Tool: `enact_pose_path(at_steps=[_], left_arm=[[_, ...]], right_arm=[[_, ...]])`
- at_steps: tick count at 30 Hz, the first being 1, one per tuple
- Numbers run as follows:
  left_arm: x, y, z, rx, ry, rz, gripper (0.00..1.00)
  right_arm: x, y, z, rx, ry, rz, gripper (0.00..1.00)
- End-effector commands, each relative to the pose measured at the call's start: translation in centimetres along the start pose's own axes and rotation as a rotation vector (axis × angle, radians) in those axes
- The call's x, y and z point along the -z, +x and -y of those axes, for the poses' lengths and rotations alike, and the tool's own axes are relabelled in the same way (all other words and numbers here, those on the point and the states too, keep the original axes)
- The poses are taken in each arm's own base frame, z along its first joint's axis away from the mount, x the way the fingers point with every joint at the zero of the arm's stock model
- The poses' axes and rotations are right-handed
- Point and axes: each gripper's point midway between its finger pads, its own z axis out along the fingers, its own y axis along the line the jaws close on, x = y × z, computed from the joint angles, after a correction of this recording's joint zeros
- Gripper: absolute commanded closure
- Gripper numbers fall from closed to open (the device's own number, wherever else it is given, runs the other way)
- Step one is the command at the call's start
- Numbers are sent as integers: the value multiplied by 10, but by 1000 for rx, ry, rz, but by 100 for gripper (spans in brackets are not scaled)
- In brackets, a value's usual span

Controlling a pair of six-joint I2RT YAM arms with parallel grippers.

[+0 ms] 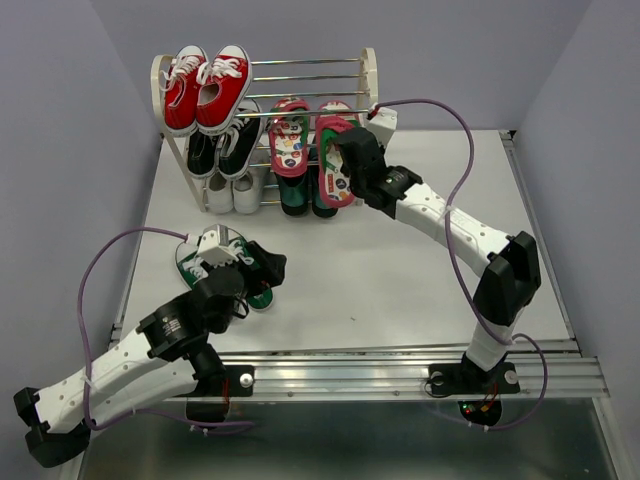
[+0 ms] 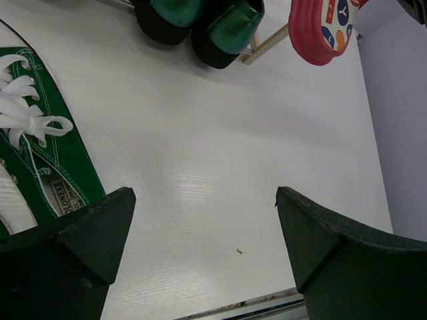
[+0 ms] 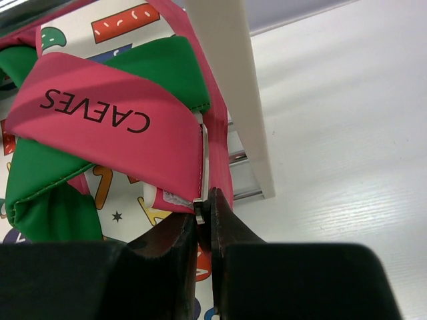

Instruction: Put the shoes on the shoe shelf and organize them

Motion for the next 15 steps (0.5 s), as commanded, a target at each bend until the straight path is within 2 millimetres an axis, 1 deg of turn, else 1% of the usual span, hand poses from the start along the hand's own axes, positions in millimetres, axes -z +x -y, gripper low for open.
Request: enact_pose_path(at_steps=[1, 5, 15], left_arm=[[1, -9, -1, 12, -5, 39, 1], [2, -9, 0, 14, -2, 39, 1], [2, -9, -1, 14, 4, 46, 1]], right_arm=[[7, -59, -26, -165, -23, 160, 99], [-1, -58, -32, -168, -13, 170, 99], [-10, -69, -42, -176, -2, 212, 99]])
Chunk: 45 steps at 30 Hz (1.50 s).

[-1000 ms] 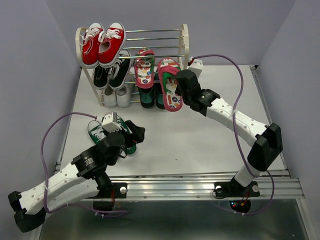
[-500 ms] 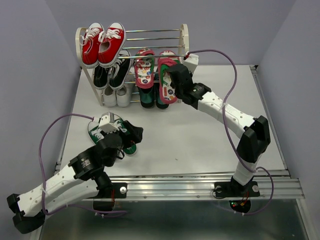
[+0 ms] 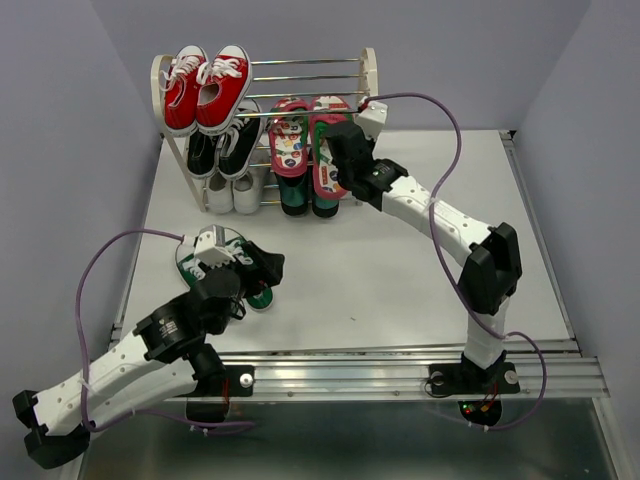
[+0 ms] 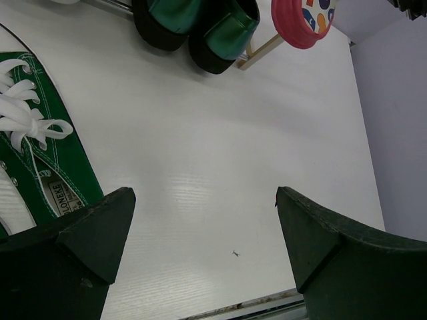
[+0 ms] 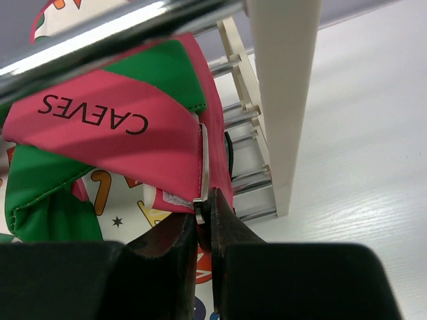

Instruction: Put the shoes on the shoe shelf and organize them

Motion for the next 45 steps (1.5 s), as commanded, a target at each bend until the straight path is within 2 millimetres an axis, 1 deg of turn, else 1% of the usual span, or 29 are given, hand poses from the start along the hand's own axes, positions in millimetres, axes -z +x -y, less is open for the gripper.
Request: enact_pose_path(at_steps=[1, 9, 10, 11, 15, 18, 22, 25, 38, 40, 45], left_arm=[[0, -6, 0, 6, 1, 33, 1], [0, -7, 0, 9, 3, 36, 1], [0, -6, -1, 8, 2, 36, 1], [0, -6, -1, 8, 3, 34, 1], [0, -5, -1, 10, 3, 33, 1], [0, -4, -1, 9, 3, 28, 1], [0, -4, -1, 6, 4, 29, 1], [0, -5, 0, 8, 8, 29, 1], [1, -5, 1, 7, 14, 29, 1], [1, -5, 1, 7, 13, 30, 1], [0, -6, 1, 6, 12, 31, 1]], right_arm=[[10, -70, -25, -180, -35, 179, 99], [2, -77, -30, -180, -11, 210, 99], [-1, -73, -31, -174, -6, 208, 99], [-2, -76, -32, -177, -5, 214, 99], [-6, -76, -35, -179, 3, 222, 98], [-9, -76, -34, -179, 23, 237, 98], [-9, -79, -29, -184, 47, 263, 98], [-10, -84, -33, -190, 33, 287, 97], [-18, -84, -35, -183, 55, 317, 96], [-19, -88, -39, -206, 48, 335, 95], [-24, -87, -42, -209, 54, 346, 95]])
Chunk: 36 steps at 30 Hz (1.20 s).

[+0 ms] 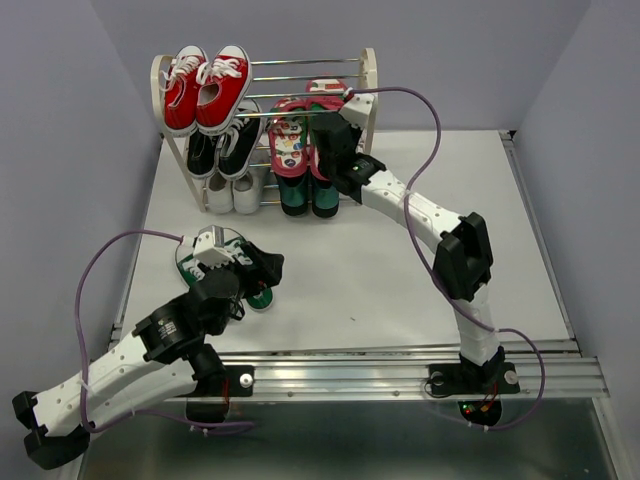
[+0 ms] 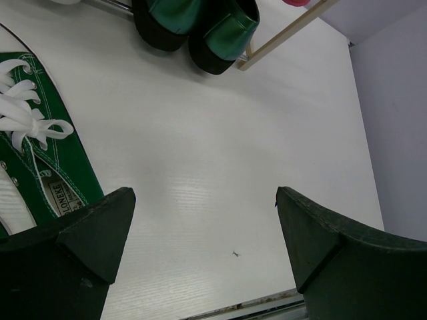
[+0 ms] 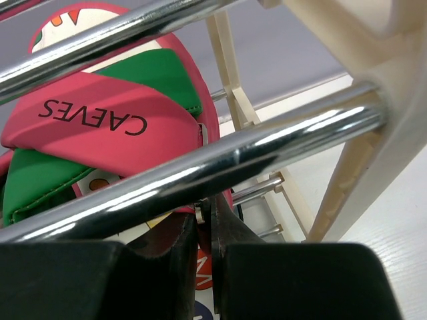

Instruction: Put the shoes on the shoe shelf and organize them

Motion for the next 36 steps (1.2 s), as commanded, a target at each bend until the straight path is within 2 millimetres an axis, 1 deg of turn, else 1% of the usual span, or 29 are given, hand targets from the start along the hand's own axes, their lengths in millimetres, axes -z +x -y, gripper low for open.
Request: enact_pose_path(at_steps=[1, 9, 10, 17, 18, 22, 26, 27, 28, 30, 31, 33, 36], left_arm=[[0, -5, 2, 3, 10, 27, 1], [-1, -4, 3, -5, 12, 24, 1], [-1, -5, 3, -6, 11, 25, 1], [-3, -3, 2, -11, 1, 24, 1], [-3, -3, 2, -11, 1, 22, 1], [-3, -3, 1, -9, -4, 23, 1], [-3, -2, -1, -9, -12, 23, 1], [-3, -3, -1, -6, -11, 24, 1], [-3, -2, -1, -9, -12, 23, 1], [-4, -2, -1, -8, -15, 23, 1], [-4, -2, -1, -9, -15, 23, 1], [-4, -1, -2, -11, -17, 20, 1], [-4, -1, -2, -10, -18, 21, 1]], right_arm=[[5, -65, -18, -214, -8, 145, 95], [1, -65, -21, -224, 4, 161, 94], [-3, -67, -17, -226, 12, 164, 94], [-8, -56, -19, -216, 20, 158, 91], [-12, -56, -14, -213, 34, 161, 91], [-15, -47, -13, -212, 46, 157, 87], [-17, -43, -11, -214, 61, 158, 76], [-17, -42, -10, -218, 67, 159, 64], [-17, -41, -9, -219, 70, 158, 56], [-16, -39, -8, -221, 67, 153, 48], [-16, -40, -8, -229, 64, 152, 38], [-15, -38, -8, -226, 58, 146, 34], [-14, -37, -11, -223, 36, 136, 30]])
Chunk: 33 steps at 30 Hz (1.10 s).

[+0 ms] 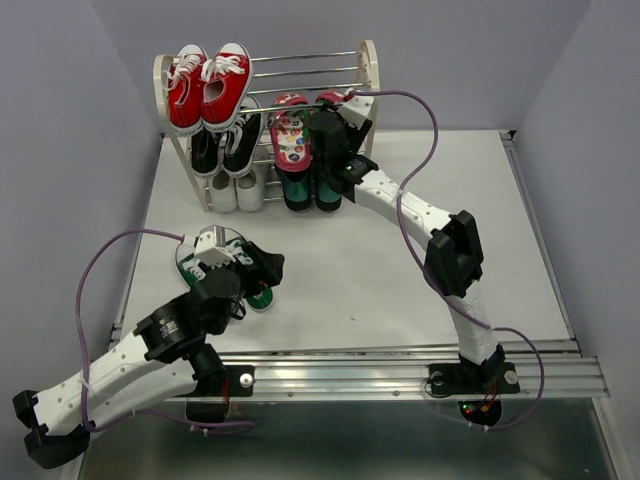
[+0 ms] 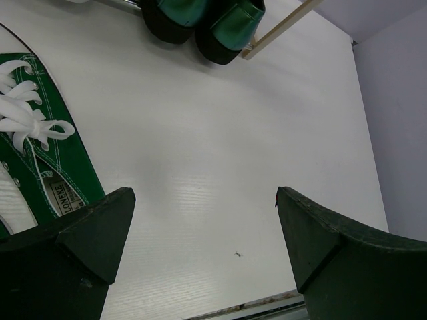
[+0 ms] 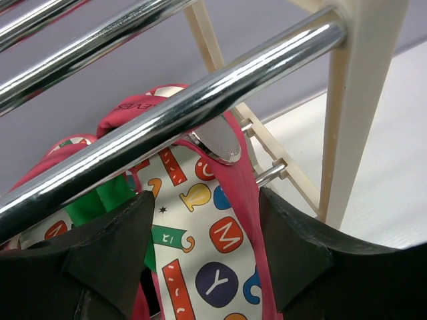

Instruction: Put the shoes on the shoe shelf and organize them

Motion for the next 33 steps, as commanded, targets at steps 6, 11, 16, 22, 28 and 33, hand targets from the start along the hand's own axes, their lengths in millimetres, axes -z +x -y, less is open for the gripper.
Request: enact_pose_path(at_steps=[6, 11, 16, 22, 28, 33], left_arm=[[-1, -3, -1, 6, -12, 22, 1], [0, -3, -1, 15, -12, 18, 1], [2, -4, -3, 37, -30, 9, 1], [7, 3, -22, 93, -140, -28, 1], [21, 14, -50, 220, -298, -69, 1], [36, 10, -70, 284, -384, -52, 1]], right_arm=[[6, -30, -11, -140, -85, 16, 23], [22, -33, -8, -115, -173, -37, 17], [41, -32, -8, -42, -282, -107, 2], [70, -25, 4, 57, -398, -218, 0], [144, 3, 17, 189, -567, -360, 0], [227, 85, 37, 311, -794, -590, 0]])
